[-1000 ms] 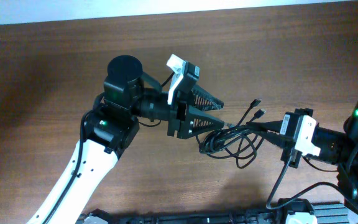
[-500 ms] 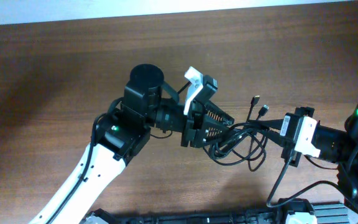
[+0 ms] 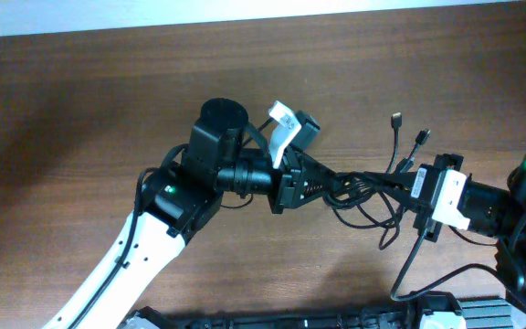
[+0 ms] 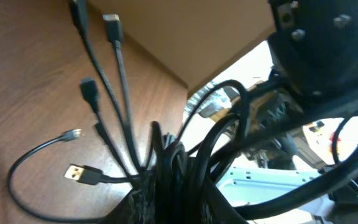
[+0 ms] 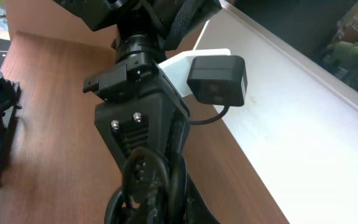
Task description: Untangle cables
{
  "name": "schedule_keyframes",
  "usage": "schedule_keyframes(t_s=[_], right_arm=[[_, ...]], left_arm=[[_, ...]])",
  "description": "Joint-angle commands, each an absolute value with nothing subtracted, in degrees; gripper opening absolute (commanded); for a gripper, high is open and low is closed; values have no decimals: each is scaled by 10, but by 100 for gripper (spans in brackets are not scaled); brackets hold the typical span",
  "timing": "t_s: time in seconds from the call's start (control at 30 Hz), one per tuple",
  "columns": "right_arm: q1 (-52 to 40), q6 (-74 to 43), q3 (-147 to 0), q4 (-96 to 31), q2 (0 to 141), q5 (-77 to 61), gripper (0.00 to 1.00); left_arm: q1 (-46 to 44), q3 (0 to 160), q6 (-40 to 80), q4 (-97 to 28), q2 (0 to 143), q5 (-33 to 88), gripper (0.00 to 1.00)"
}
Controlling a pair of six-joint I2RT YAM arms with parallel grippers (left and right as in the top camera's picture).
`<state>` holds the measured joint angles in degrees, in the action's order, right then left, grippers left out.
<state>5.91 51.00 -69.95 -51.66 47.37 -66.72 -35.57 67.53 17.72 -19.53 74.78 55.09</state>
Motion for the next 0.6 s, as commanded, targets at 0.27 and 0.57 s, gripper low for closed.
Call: schedule_keyframes(t_s=[0.27, 0.57], right_arm=[[60, 490, -710, -513, 467, -699, 4], [60, 490, -710, -531, 467, -699, 4]], left_arm=[[-355, 675, 178, -137, 753, 518, 0], [-355, 675, 186, 44, 753, 606, 0]])
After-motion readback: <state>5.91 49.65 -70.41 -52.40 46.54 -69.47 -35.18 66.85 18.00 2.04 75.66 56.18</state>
